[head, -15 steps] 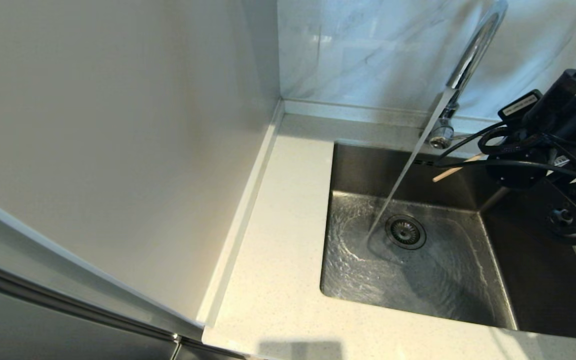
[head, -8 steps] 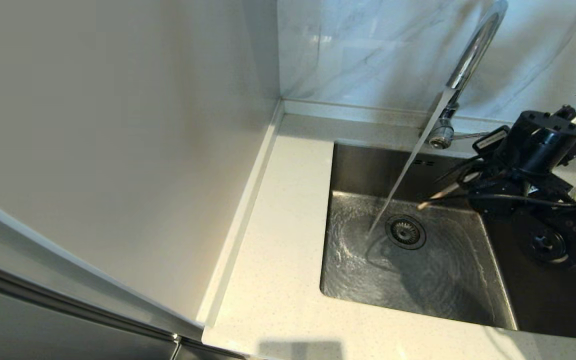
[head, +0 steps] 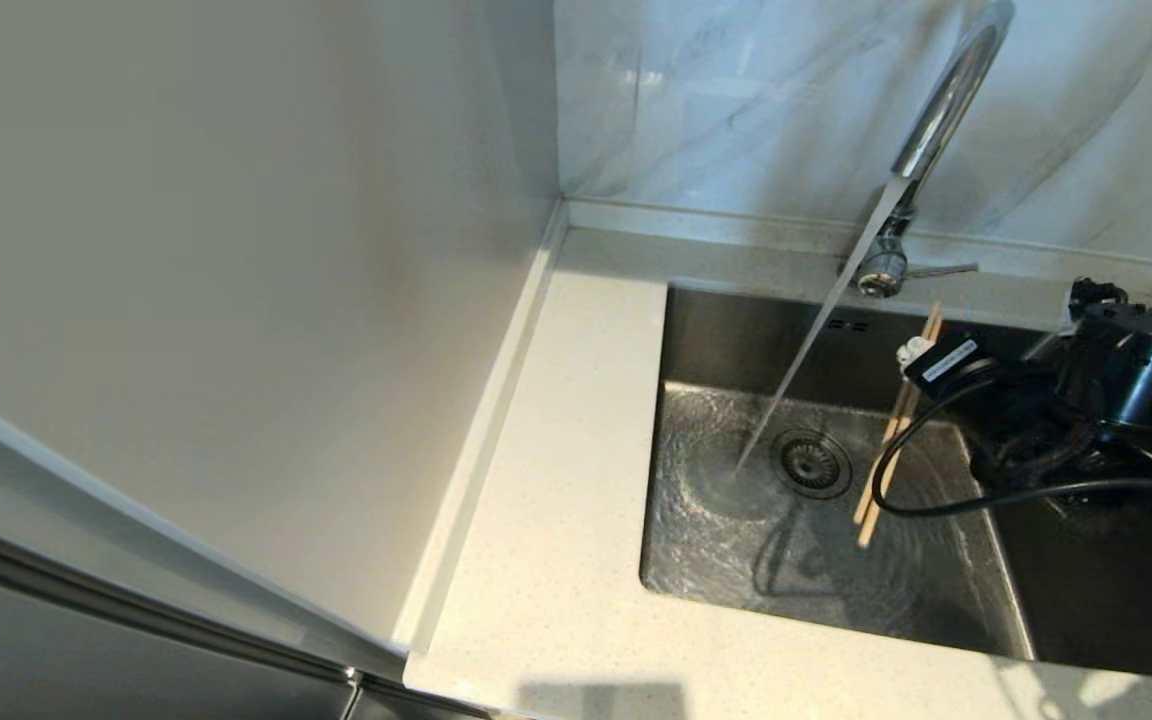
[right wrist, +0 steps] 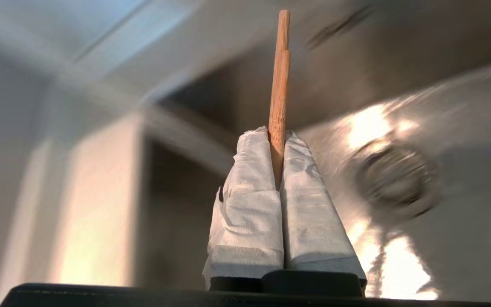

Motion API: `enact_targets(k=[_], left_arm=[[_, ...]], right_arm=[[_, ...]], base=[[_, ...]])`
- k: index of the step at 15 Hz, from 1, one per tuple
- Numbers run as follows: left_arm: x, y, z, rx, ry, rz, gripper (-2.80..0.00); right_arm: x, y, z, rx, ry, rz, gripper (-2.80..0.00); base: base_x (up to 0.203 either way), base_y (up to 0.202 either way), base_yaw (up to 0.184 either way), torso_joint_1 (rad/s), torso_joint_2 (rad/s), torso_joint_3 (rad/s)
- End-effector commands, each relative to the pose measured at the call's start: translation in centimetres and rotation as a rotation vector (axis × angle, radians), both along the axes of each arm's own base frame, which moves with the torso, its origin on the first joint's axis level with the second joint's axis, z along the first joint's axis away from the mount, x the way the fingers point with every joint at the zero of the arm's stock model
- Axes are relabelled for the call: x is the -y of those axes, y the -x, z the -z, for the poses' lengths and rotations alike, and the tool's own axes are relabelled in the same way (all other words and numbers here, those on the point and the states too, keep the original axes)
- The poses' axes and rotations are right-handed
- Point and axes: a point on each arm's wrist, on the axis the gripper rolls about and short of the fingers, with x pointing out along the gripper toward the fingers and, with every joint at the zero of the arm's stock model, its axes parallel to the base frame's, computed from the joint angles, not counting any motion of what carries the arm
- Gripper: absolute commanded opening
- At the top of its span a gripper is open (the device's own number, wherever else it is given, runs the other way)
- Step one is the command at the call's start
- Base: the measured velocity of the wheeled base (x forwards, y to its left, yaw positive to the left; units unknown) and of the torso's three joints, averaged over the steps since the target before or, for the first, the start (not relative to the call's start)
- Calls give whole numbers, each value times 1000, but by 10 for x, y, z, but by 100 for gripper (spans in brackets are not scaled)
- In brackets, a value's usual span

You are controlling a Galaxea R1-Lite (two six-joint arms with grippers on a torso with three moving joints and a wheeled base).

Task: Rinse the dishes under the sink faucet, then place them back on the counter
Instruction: Rinse the chopsticks

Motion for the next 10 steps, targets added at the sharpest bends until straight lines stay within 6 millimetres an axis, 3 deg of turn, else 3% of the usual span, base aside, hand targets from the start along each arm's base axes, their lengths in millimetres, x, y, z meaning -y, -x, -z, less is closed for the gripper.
enact_targets(k=[1, 4, 10], left_arm=[[0, 0, 0, 0, 0, 0, -280], [0, 0, 0, -1, 0, 0, -280], [0, 0, 0, 0, 0, 0, -280]], right_arm=[[3, 8, -7, 8, -34, -210, -280], [6, 9, -11, -5, -66, -423, -280], [-5, 10, -15, 7, -66, -468, -280]], base=[[0, 0, 0, 0, 0, 0], [0, 0, 0, 0, 0, 0], [0, 0, 0, 0, 0, 0]])
